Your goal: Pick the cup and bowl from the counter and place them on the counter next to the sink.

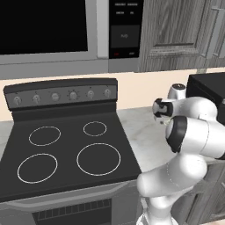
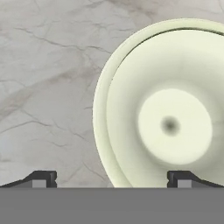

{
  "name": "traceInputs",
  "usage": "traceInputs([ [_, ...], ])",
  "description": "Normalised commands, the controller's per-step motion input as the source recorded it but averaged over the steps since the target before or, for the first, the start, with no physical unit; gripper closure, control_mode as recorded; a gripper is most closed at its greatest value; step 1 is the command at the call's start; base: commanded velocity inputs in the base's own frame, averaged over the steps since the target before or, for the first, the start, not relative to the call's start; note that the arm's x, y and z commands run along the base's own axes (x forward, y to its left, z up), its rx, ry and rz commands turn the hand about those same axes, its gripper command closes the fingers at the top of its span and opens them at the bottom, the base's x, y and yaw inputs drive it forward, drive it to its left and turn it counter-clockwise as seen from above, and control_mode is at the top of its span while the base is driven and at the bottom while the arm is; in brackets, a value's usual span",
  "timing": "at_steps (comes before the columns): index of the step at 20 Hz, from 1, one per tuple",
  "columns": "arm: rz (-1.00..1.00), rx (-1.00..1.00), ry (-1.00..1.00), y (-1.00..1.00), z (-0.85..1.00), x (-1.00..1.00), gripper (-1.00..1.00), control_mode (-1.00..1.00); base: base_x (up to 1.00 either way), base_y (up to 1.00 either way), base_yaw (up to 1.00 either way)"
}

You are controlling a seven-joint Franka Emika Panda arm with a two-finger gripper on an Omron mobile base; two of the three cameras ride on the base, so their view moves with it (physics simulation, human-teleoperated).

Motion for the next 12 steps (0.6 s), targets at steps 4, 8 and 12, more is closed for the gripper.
traceInputs([
  [4,0.0,0.0,0.0,-0.06,-0.23,0.15,-1.0,-1.0,0.0,0.0,0.0],
  [8,0.0,0.0,0.0,-0.07,-0.02,0.08,-1.0,-1.0,0.0,0.0,0.0],
  [12,0.0,0.0,0.0,-0.04,-0.11,0.01,-1.0,-1.0,0.0,0.0,0.0],
])
